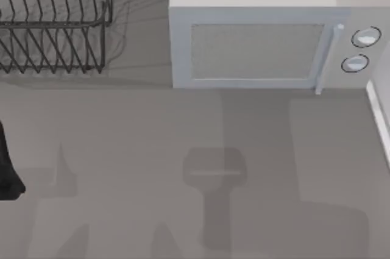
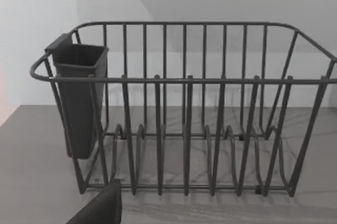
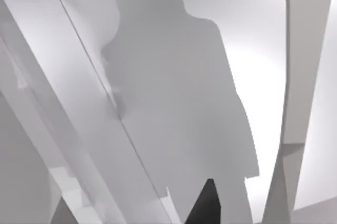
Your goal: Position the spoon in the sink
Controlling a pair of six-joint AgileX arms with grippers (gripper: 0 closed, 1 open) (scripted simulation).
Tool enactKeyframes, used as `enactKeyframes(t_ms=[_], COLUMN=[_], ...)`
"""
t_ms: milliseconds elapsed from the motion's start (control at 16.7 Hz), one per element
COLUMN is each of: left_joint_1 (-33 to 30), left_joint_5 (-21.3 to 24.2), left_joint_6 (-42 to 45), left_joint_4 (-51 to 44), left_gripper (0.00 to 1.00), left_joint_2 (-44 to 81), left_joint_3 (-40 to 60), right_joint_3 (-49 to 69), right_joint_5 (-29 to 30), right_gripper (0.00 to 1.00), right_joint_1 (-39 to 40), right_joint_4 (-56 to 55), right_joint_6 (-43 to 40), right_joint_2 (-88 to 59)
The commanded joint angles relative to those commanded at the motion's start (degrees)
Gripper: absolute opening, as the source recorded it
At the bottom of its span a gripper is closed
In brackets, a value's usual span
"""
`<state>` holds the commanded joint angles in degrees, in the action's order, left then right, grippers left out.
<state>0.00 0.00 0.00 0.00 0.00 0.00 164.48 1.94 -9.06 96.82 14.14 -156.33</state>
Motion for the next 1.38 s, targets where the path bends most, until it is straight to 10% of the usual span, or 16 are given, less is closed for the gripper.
enactKeyframes(t_ms=[1380], left_joint_1=[0.0], left_joint_5=[0.0], left_joint_6=[0.0], left_joint_4=[0.0], left_gripper=[1.0], left_joint_2=[0.0], left_joint_3=[0.0], right_joint_3=[-25.14], right_joint_5=[0.01], right_gripper=[0.0], right_joint_1=[0.59], right_joint_4=[-17.88], right_joint_6=[0.51], right_joint_2=[7.34])
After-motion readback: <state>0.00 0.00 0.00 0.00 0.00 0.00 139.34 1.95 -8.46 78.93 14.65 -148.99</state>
